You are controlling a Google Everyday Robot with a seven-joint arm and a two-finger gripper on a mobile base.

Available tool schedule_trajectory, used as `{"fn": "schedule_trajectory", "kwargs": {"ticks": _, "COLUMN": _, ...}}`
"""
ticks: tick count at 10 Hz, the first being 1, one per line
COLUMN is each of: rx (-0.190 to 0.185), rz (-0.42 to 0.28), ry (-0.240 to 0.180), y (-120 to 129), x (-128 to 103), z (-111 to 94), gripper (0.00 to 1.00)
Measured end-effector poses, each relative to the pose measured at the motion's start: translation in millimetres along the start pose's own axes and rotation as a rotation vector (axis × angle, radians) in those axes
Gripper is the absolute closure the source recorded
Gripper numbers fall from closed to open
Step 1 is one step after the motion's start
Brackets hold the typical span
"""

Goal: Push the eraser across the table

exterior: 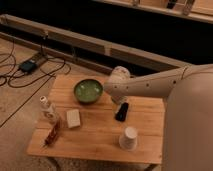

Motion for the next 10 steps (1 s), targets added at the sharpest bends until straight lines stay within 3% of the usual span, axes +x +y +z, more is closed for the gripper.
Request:
{"fn": "schedule_trajectory", "kwargs": {"ticks": 2, "rx": -0.059, "rz": -0.004, "ry": -0.036, "y": 17, "x": -13, "z": 13, "gripper": 0.27}}
{"fn": "schedule_trajectory", "kwargs": {"ticks": 5, "rx": -0.099, "rz": -0.036, "ry": -0.043, "y": 44, "x": -40, "z": 33, "gripper": 0.27}}
{"fn": "schedule_trajectory", "kwargs": {"ticks": 8, "rx": -0.098, "rz": -0.108, "ry": 0.018, "y": 57, "x": -64, "z": 54, "gripper": 0.27}}
{"fn": "schedule_trajectory", "kwargs": {"ticks": 10, "rx": -0.085, "rz": -0.118, "ry": 0.057, "y": 46, "x": -61, "z": 56, "gripper": 0.27}}
